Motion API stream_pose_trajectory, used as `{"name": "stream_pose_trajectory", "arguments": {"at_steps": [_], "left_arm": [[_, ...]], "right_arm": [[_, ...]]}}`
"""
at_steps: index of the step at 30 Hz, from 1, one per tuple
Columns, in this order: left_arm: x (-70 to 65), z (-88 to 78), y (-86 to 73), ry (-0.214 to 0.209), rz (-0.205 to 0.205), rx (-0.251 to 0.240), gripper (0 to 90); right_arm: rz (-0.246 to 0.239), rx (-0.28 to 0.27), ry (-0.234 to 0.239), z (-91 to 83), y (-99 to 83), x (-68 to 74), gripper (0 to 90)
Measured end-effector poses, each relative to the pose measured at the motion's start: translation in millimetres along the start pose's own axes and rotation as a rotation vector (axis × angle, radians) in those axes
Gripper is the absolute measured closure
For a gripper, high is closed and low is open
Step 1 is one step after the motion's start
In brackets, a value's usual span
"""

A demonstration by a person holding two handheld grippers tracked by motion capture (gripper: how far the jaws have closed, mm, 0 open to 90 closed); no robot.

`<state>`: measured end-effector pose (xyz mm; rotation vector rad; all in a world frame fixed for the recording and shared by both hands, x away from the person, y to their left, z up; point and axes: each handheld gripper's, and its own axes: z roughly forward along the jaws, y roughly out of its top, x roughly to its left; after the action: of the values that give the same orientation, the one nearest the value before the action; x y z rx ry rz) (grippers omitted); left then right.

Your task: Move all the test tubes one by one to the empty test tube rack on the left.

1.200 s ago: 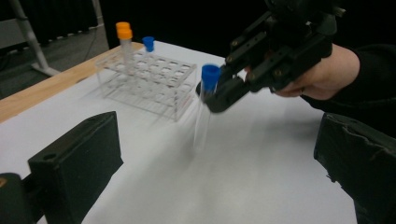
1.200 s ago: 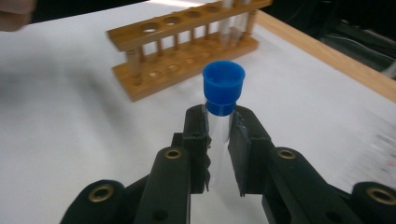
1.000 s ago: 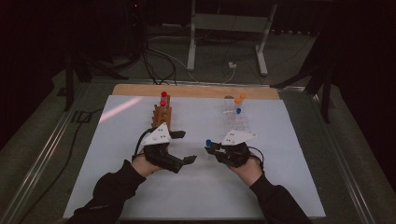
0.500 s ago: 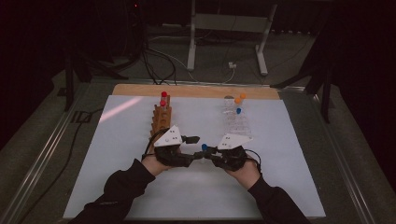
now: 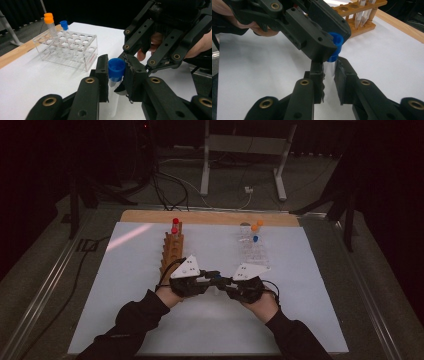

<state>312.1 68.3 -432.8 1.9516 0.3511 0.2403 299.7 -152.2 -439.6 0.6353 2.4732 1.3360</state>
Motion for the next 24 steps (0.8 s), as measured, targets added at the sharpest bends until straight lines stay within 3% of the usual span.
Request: {"name": "stream_pose_trajectory", "arguments": {"at_steps": [4, 13, 21, 24], "left_arm": [[1.3, -1.3, 2.9, 0.0, 0.006, 0.01, 76.8], [18.4, -17.3, 16.2, 0.053, -0.011, -0.004, 77.1], [43.5, -41.1, 30.2, 0.149, -0.021, -0.016, 77.2], [53.3, -51.4, 35.0, 0.189, -0.026, -0.025, 77.2]], "right_arm": [[0.004, -0.005, 0.005, -0.1, -0.1, -0.6, 75.9], [0.033, -0.067, -0.023, -9.3, 2.7, -4.9, 47.4], [0.056, -0.098, -0.022, -13.4, 7.1, -5.9, 18.7], [0.066, -0.106, -0.027, -14.7, 8.4, -5.3, 14.3]]}}
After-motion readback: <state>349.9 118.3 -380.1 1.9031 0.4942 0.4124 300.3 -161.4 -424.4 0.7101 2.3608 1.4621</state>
